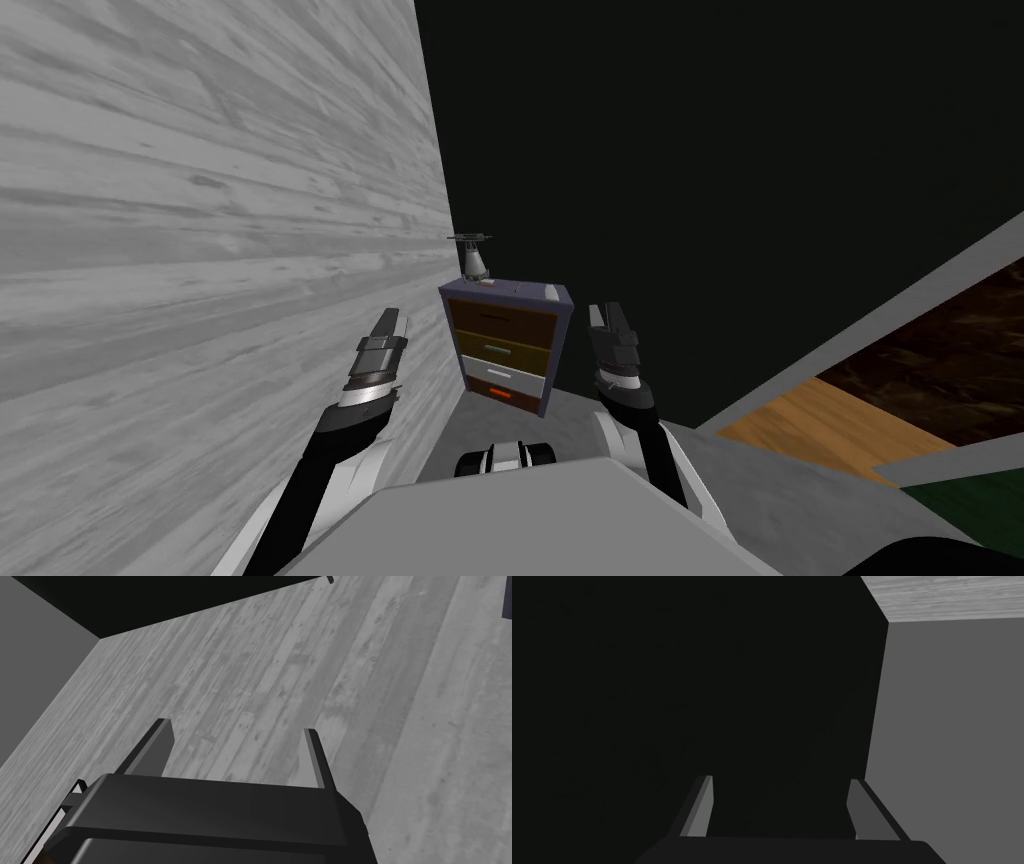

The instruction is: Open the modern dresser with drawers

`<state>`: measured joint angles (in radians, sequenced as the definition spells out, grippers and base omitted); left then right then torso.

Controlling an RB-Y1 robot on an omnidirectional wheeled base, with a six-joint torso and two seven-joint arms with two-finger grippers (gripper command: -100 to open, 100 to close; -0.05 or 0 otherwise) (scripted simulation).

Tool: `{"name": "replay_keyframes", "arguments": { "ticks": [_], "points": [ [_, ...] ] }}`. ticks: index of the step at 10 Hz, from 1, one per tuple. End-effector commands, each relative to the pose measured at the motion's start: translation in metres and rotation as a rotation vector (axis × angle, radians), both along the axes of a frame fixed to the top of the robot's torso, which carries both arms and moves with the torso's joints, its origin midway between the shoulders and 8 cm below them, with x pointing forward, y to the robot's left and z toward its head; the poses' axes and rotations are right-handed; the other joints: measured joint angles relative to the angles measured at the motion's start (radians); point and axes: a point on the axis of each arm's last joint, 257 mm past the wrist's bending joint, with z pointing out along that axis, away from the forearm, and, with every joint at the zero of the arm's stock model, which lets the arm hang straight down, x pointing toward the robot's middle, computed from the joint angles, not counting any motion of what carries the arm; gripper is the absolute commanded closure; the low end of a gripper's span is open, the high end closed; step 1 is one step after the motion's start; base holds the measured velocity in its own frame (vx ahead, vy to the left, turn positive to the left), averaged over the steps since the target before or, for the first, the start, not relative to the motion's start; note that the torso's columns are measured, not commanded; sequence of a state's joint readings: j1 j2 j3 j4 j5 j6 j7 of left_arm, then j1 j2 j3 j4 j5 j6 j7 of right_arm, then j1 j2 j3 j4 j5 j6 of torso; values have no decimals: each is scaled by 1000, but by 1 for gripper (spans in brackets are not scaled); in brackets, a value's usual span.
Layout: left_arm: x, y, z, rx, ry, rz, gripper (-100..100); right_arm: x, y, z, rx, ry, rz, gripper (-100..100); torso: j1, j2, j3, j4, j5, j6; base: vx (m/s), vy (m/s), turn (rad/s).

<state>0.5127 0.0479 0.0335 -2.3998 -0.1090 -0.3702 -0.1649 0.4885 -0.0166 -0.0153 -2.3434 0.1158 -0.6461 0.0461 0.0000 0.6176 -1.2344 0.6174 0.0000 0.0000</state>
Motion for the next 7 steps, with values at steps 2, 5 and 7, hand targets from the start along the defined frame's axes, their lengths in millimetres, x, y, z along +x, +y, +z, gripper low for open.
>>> {"name": "replay_keyframes", "arguments": {
  "ticks": [2,5,7],
  "points": [
    [6,-6,-8,36,51,-21,-100,0,0,0,0,0,0,0,0,107,-217,107,0,0,31,-14,-67],
    [13,-8,-22,49,122,-29,-100,0,0,0,0,1,0,0,0,119,-242,120,0,0,58,-23,-81],
    [17,-8,-30,52,161,-30,-100,0,0,0,0,1,0,0,0,120,-242,121,0,0,57,-27,-75]
  ]
}}
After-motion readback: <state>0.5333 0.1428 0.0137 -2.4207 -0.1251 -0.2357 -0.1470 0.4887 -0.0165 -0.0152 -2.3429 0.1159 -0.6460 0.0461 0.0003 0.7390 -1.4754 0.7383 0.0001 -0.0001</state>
